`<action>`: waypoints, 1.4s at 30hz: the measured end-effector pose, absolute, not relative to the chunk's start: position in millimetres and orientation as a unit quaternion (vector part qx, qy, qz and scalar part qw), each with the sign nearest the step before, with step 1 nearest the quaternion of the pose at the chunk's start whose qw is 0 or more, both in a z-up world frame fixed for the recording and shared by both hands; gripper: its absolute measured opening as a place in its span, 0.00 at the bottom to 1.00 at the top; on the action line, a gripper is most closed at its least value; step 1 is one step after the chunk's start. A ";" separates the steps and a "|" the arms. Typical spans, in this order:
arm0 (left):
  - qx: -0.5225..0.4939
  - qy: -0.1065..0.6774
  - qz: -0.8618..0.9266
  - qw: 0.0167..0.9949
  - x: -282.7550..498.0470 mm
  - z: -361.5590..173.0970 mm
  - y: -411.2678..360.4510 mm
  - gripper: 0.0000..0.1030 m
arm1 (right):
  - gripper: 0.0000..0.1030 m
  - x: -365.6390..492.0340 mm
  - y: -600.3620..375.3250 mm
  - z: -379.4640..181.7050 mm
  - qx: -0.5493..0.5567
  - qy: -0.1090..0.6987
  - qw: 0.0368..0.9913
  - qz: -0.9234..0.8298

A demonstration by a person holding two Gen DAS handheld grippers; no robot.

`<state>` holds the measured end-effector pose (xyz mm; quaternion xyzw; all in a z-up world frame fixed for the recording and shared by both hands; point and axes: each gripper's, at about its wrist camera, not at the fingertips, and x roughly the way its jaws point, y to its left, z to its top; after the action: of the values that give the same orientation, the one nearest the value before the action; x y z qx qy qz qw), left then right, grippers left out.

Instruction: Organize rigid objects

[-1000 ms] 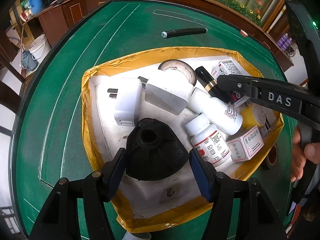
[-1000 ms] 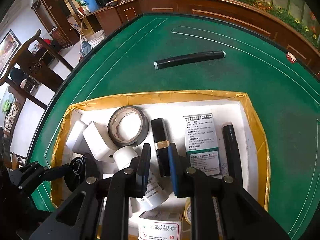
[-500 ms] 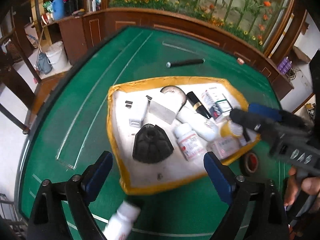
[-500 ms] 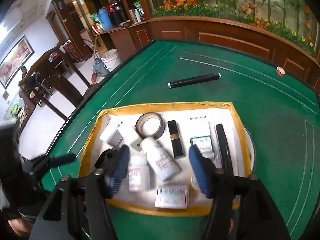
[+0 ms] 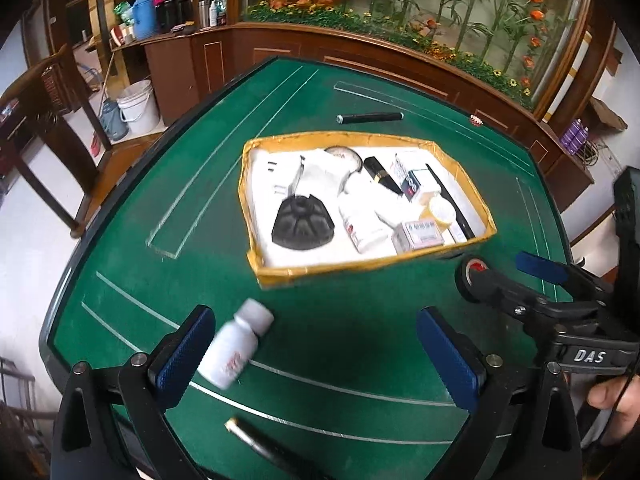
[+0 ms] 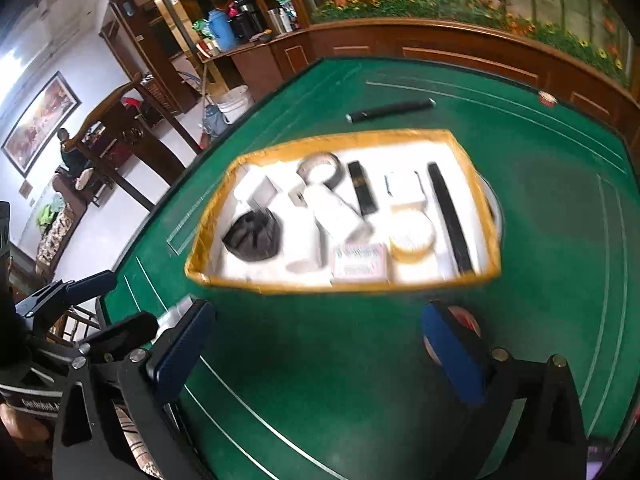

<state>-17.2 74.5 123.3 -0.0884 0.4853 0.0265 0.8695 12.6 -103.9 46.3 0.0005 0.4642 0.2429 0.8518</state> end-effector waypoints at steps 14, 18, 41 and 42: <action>-0.001 0.409 0.069 0.910 -30.8 160.5 22.3 0.99 | 1.00 -47.9 -148.8 60.8 -0.035 0.416 0.888 0.194; 0.012 0.406 0.081 0.910 -26.8 166.0 23.8 0.99 | 1.00 -54.9 -150.4 66.2 -0.042 0.409 0.891 0.192; -0.009 0.429 0.034 0.902 -4.4 161.3 35.0 0.99 | 1.00 -38.6 -134.1 87.4 -0.027 0.393 0.906 0.154; -0.007 0.431 0.033 0.902 -3.3 160.1 35.1 0.99 | 1.00 -38.5 -133.5 85.9 -0.026 0.395 0.906 0.153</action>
<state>-3.3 35.1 160.1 -0.0073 0.4306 0.0330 0.9019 -38.5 -133.5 85.9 -0.0262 0.3947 0.1526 0.9057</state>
